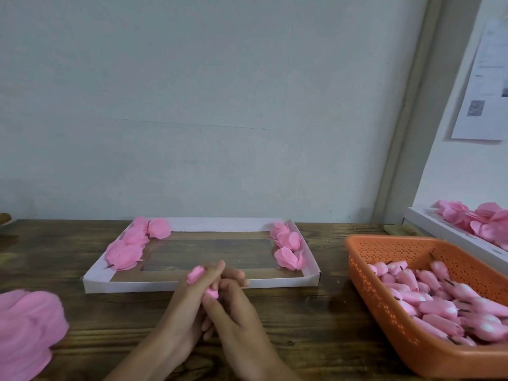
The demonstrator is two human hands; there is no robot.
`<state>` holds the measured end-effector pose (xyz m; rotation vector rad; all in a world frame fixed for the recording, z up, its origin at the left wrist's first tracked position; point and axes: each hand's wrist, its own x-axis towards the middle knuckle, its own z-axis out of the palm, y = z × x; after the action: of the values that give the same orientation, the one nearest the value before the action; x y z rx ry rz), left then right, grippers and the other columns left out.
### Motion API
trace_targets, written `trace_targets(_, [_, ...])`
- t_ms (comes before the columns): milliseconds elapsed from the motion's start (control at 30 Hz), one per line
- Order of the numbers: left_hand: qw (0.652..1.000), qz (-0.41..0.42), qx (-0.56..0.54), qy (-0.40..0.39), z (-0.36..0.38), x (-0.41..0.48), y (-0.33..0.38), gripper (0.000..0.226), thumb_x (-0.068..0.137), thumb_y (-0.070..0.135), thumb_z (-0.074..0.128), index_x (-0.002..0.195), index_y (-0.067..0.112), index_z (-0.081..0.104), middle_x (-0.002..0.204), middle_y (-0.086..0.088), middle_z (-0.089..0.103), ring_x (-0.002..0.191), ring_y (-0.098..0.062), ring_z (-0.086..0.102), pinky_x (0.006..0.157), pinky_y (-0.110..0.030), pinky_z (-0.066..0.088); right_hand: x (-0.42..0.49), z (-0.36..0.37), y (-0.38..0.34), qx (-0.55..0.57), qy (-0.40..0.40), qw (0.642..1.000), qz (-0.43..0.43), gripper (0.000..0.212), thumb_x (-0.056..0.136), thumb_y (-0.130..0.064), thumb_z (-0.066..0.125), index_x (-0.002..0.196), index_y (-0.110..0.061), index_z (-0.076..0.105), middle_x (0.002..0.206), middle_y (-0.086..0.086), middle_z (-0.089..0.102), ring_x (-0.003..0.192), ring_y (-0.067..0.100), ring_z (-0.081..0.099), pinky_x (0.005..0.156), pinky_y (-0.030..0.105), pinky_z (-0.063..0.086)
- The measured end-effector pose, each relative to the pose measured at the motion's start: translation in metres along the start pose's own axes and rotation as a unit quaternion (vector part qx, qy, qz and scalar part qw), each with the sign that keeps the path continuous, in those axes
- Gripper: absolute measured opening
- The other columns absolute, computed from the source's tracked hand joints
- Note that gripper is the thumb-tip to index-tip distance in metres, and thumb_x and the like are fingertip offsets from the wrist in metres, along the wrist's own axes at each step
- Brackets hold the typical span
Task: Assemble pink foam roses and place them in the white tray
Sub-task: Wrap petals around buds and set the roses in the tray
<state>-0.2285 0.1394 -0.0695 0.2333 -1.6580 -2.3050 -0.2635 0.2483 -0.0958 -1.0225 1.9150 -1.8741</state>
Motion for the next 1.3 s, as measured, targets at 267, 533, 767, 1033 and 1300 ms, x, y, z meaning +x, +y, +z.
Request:
trace_targets(267, [1.000, -0.013, 0.014, 0.010, -0.001, 0.001, -0.002, 0.064, 0.084, 0.059, 0.074, 0.077, -0.004, 0.063, 0.100, -0.021, 0.077, 0.078, -0.036, 0.057, 0.038, -0.019, 0.034, 0.000, 0.003, 0.002, -0.004, 0.003, 1.000, 0.019, 0.018, 0.101, -0.048, 0.051, 0.114, -0.054, 0.064, 0.079, -0.010, 0.068, 0.070, 0.007, 0.065, 0.065, 0.031, 0.058])
trace_targets(533, [1.000, -0.004, 0.016, 0.009, -0.003, 0.003, -0.002, 0.066, 0.085, 0.054, 0.068, 0.094, -0.012, 0.064, 0.108, -0.023, 0.077, 0.044, -0.015, 0.053, 0.035, -0.015, 0.029, 0.003, 0.005, 0.000, 0.050, -0.004, 0.999, 0.005, 0.013, 0.107, -0.022, 0.055, 0.117, -0.019, 0.061, 0.078, -0.005, 0.067, 0.071, 0.010, 0.063, 0.067, 0.028, 0.054])
trace_targets(767, [0.999, 0.014, 0.021, -0.028, -0.011, 0.005, -0.006, 0.061, 0.079, 0.067, 0.072, 0.065, 0.007, 0.065, 0.101, -0.029, 0.074, 0.040, -0.016, 0.051, 0.034, -0.016, 0.035, 0.002, -0.002, -0.018, 0.090, -0.067, 0.992, 0.051, 0.029, 0.113, -0.021, 0.039, 0.130, -0.009, 0.059, 0.073, -0.002, 0.056, 0.062, 0.010, 0.055, 0.061, 0.024, 0.050])
trace_targets(1033, [0.999, 0.036, -0.024, 0.008, -0.006, 0.006, -0.006, 0.047, 0.089, 0.050, 0.065, 0.058, 0.020, 0.047, 0.111, -0.024, 0.074, 0.095, -0.030, 0.078, 0.036, -0.018, 0.032, 0.005, -0.007, -0.011, 0.054, -0.034, 0.998, -0.015, 0.023, 0.107, -0.008, 0.055, 0.129, -0.013, 0.059, 0.091, -0.007, 0.074, 0.076, 0.014, 0.063, 0.071, 0.027, 0.055])
trace_targets(1300, [0.998, 0.043, -0.037, 0.001, -0.009, 0.010, -0.007, 0.053, 0.077, 0.060, 0.077, 0.059, 0.015, 0.054, 0.074, -0.013, 0.064, 0.090, -0.039, 0.070, 0.039, -0.022, 0.044, 0.010, -0.003, -0.013, 0.114, -0.066, 0.989, 0.071, 0.024, 0.112, -0.018, 0.043, 0.114, -0.021, 0.067, 0.077, -0.003, 0.064, 0.067, 0.009, 0.061, 0.062, 0.022, 0.055])
